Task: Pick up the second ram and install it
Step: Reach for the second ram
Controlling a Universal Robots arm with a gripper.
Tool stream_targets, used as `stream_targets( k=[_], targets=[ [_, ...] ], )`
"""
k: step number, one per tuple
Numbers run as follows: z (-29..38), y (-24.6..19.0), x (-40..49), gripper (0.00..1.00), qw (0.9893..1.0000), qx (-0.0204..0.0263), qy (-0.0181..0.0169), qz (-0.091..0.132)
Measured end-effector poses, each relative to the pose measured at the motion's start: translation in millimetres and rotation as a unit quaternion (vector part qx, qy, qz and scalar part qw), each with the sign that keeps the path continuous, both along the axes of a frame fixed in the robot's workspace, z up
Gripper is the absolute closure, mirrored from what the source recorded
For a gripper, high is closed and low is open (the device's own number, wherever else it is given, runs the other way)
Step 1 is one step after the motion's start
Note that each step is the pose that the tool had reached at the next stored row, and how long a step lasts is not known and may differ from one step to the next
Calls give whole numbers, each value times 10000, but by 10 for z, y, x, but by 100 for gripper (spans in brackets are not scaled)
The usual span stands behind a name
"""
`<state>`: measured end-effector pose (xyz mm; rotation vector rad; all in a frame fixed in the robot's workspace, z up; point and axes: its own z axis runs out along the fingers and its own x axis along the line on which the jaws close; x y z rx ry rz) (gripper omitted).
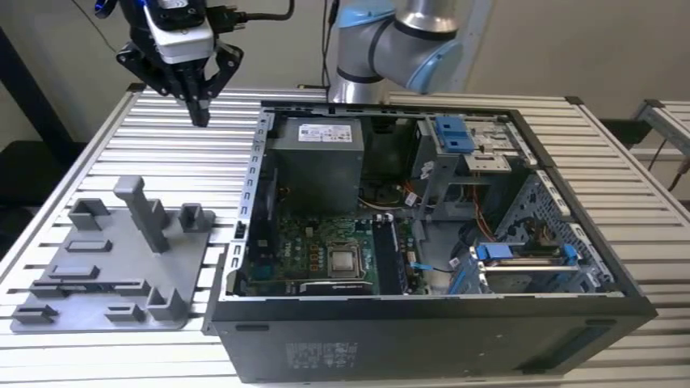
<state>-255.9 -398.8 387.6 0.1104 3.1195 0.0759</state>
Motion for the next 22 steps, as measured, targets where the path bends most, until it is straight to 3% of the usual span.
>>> stream_targets(
  k=[8,14,22],
  targets=[
    [-4,0,-196,89,10000,0,8,0],
    [-7,0,-321,89,10000,-1,44,0],
    [-25,0,-569,89,10000,-1,46,0]
  ],
)
